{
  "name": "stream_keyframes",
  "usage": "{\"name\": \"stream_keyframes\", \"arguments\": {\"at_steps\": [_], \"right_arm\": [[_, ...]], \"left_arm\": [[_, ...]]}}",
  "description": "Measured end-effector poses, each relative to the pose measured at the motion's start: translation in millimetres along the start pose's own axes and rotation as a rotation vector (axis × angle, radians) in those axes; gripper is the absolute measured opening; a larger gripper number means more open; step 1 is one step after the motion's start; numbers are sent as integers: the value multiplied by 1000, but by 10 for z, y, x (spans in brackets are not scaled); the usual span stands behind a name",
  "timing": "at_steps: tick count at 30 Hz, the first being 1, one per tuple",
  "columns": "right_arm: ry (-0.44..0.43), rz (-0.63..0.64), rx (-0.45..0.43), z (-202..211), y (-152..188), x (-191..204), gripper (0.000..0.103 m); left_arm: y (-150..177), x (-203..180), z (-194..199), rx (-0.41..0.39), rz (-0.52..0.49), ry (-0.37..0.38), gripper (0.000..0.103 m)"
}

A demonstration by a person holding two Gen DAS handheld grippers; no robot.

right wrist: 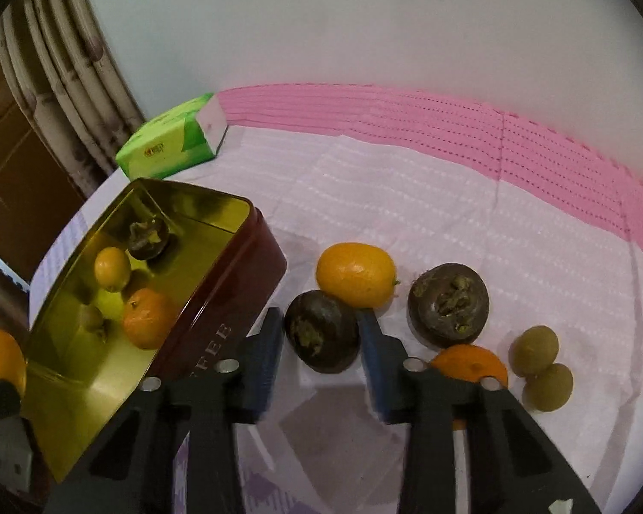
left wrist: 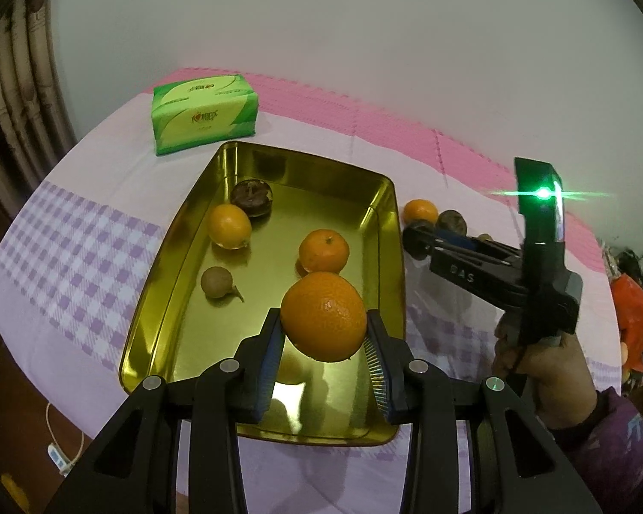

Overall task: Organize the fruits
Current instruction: 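Carry the mandarin over the tray with the left tool while the right tool reaches toward a mangosteen, then lower the mandarin into the tray, open left tool while right tool lifts the mangosteen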

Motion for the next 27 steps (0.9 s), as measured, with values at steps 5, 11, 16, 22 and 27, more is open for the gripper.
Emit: {"name": "stream_keyframes", "arguments": {"at_steps": [5, 11, 16, 22, 27], "right_arm": [[-5, -21, -48, 284, 136, -24, 20], [-12, -61, -94, 824, 552, 10, 20], [-10, -74, -105, 1130, 795, 69, 20], [-11, -75, -128, 1328, 857, 116, 17], [5, -58, -139, 1380, 824, 161, 12]], "left_arm": [[-9, 58, -58, 10, -8, -14, 38], [17, 112, -154, 34, -6, -25, 38], [28, 142, -216, 38, -12, -42, 38], [77, 153, -315, 72, -14, -51, 38], [100, 118, -350, 50, -70, -91, 39]]}}
Point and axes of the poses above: each gripper's, at about its wrist camera, not at the fingertips, and z roughly against the way its jaws point, x to its left, y to its underside, the point moved 5 cm from there along -z, roughly the way its jaws point, and after that the axes turned 14 degrees about z, right-handed, at the moved point
